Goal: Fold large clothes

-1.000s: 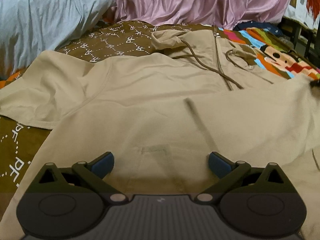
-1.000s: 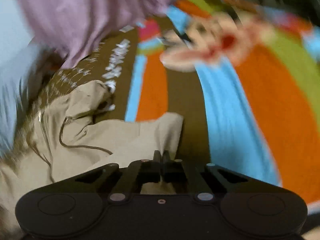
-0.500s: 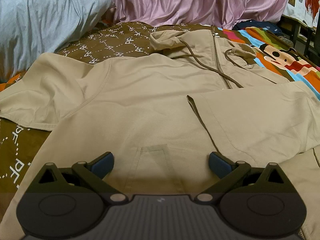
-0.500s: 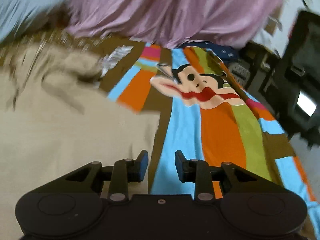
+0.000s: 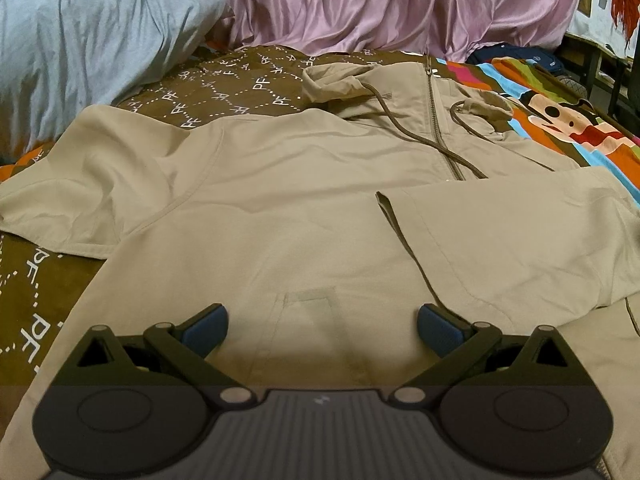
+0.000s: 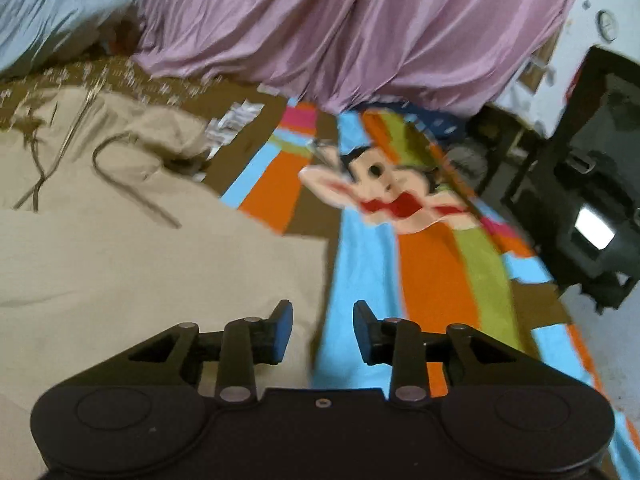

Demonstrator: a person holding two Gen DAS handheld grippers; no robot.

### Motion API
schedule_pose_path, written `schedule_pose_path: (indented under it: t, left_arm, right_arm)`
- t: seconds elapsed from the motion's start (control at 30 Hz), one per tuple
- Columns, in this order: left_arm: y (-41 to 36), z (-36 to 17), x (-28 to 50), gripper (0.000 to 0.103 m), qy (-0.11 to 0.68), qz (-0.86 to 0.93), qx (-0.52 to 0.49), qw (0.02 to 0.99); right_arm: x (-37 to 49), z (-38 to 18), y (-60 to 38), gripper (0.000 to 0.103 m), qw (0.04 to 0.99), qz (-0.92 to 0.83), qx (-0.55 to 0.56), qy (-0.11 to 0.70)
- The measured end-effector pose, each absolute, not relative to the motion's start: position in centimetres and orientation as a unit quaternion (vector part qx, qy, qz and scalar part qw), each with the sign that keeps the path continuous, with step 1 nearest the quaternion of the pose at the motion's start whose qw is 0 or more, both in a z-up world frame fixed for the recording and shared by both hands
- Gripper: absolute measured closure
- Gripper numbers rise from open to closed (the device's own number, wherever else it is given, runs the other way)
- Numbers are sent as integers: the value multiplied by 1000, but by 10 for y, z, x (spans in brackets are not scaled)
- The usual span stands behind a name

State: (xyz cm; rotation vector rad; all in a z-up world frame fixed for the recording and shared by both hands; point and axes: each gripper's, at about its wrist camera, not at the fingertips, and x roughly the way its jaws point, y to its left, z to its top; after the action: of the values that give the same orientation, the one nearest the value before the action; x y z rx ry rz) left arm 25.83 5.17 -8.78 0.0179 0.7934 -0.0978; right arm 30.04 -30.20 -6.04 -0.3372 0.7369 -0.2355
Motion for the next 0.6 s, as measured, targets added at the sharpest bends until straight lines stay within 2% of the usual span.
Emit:
schedule_pose_path:
  t: [0.07, 0.2, 0.4, 0.5, 0.57, 0.6]
  left_arm:
    - [51, -88, 258, 1, 386, -48, 8, 921]
    - [51, -88, 258, 1, 387, -47, 9, 921]
    - [54, -85, 257, 1, 384, -39, -4, 923]
    - [67, -77, 255, 1, 378, -33, -53, 924]
    - [80, -66, 253, 2, 371, -33, -89, 924]
    - [89, -58, 251, 2, 365, -28, -101, 925]
  right_arm:
    - [310, -84, -305, 68, 892, -130, -172, 397]
    - [308, -83, -303, 69, 896, -128, -172, 390]
    - [265, -46, -286, 56, 917, -103, -148, 357]
    - [230, -31, -264, 41, 925, -62, -136, 349]
    - [208, -23, -247, 26, 931, -32, -122, 341]
    - [199, -19, -239, 23, 934, -17, -111, 338]
